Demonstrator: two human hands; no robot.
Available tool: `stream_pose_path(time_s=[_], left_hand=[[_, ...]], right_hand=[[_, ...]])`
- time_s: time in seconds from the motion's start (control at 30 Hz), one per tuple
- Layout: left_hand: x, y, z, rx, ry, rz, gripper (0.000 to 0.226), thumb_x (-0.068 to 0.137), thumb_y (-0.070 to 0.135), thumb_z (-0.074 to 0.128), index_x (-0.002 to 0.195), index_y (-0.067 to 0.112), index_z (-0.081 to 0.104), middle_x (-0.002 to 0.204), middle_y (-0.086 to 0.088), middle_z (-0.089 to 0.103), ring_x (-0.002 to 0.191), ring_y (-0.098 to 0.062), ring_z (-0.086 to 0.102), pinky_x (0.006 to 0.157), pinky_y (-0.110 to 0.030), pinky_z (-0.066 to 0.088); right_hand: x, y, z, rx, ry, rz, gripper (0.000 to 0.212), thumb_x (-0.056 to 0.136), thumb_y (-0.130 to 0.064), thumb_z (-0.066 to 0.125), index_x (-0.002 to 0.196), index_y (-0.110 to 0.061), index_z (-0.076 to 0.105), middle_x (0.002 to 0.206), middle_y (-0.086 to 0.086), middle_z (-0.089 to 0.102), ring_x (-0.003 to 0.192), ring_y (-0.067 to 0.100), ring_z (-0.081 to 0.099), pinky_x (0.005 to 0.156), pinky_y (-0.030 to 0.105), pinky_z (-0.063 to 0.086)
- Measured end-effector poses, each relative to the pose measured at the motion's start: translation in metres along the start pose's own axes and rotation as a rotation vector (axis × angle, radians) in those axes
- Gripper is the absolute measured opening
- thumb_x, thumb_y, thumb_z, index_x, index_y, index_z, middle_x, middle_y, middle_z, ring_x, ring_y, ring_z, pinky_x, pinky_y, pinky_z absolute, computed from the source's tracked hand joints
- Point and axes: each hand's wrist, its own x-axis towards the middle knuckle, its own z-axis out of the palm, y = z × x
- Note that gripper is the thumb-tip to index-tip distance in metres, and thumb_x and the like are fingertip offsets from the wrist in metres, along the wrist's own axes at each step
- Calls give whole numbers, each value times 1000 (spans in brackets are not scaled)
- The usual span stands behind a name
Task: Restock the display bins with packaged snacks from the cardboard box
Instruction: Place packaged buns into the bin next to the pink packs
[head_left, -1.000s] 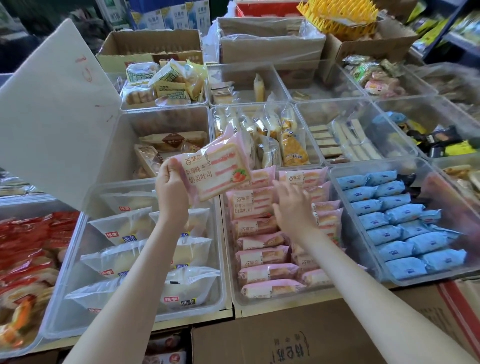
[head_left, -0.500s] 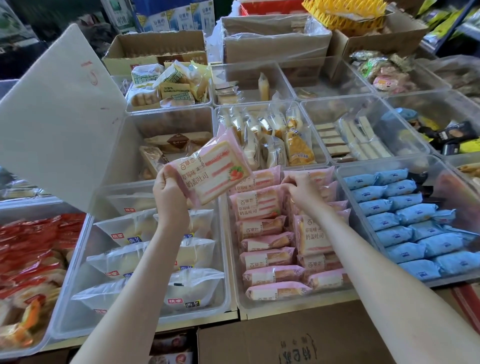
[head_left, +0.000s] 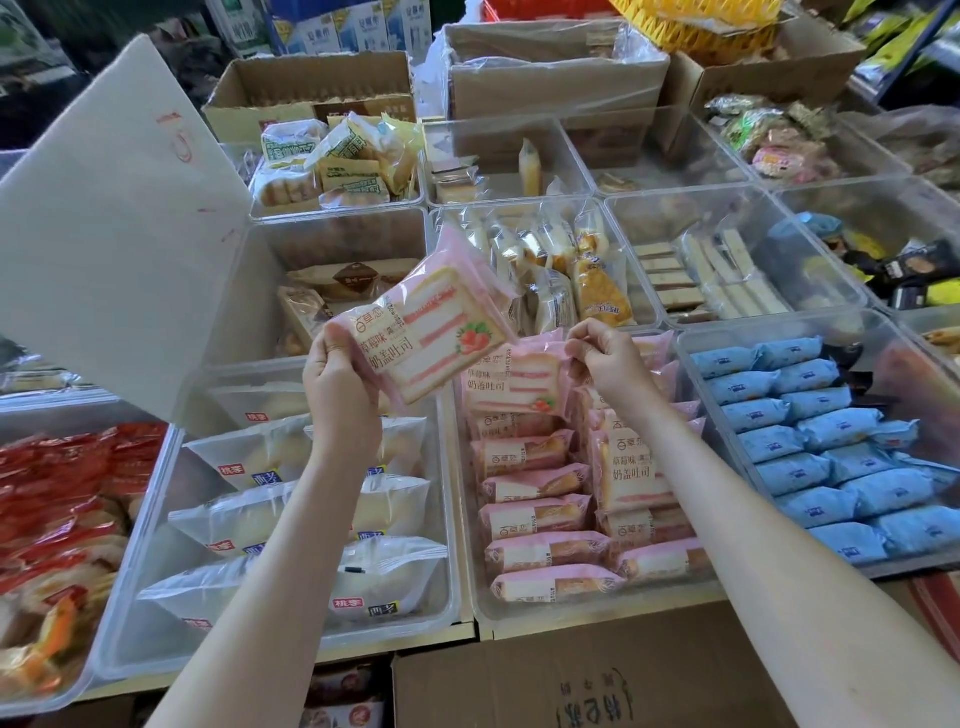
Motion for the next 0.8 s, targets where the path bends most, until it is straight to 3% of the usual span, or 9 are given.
stream_pose_path(time_s=[0.2,0.4,0.53,0.67,0.8], left_hand=[[-4,-2,2,56,-58,-24,33,104,24,35,81,17,58,77,2,57,73,-9,53,68,-26,41],[-4,-4,1,122,-9,-37,33,104,26,36,81,18,57,74,0,53,65,-11,53,62,-30,42],[-5,-3,-1,119,54,-37,29,104,25,35,86,18,57,82,2,60,73,-8,60,63,-24,50],[-9,-1,0,140,46,-49,30,104,25,33,86,18,56,84,2,63,76,-8,62,65,-24,53],[-13,-4,2,245,-34,-54,33,104,25,33,84,17,57,73,3,56,67,-8,52,60,-26,43]], right_hand=[[5,8,-1,-226,-107,71,26,97,-10,47,75,-20,55,65,1,57,60,16,54,61,30,47],[10,13,3,-263,-67,54,17,96,-10,48,84,-14,58,76,4,65,71,18,64,77,39,56],[9,19,7,-334,-21,57,16,96,-10,48,83,-14,57,80,6,64,79,26,64,75,41,54],[4,15,9,-490,20,-10,9,95,-9,50,95,-11,58,92,3,60,84,20,57,67,26,43],[-12,-14,-2,-327,78,-116,22,97,-23,51,116,-14,56,104,-4,59,83,6,55,65,13,40]])
